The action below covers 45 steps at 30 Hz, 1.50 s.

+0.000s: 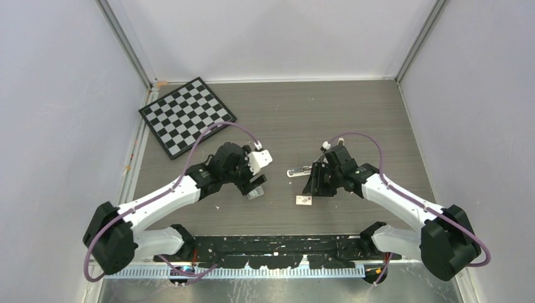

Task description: Load the staples into the stapler

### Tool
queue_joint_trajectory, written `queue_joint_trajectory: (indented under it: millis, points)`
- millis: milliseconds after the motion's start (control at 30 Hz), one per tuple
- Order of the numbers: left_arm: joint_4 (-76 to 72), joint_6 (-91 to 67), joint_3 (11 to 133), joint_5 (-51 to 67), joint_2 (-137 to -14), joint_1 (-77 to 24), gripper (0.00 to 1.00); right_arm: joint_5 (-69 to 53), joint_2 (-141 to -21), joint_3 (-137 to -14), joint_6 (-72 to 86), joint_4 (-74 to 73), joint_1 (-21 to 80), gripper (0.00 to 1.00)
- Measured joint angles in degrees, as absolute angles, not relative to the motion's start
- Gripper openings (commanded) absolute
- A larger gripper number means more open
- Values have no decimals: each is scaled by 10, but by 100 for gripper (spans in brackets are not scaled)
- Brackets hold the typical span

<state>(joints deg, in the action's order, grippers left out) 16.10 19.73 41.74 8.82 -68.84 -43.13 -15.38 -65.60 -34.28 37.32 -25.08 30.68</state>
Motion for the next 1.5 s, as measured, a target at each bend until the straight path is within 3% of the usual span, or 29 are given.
queue_joint_trajectory:
  millis: [33, 100, 333, 500, 600, 1067, 1500]
  points:
    - [161, 190, 422, 74, -674, -429, 97, -146, -652, -352, 373, -264, 307, 46]
    - [161, 174, 433, 45, -649, -424, 100, -132, -646, -370, 373, -286, 307, 46]
    - [176, 73, 442, -59, -556, -378, 100, -85, -635, -422, 391, -318, 319, 43]
    - [222, -39, 442, -121, -491, -307, 100, -43, -661, -461, 412, -308, 383, 39]
    - [273, -82, 442, -140, -467, -270, 90, -13, -707, -495, 422, -285, 432, 39]
    - [352, -68, 423, -145, -330, -266, 88, 10, -1011, -690, 402, -226, 573, 34]
    - [341, -37, 410, -219, -256, -266, 88, 29, -1074, -763, 385, -270, 603, 33]
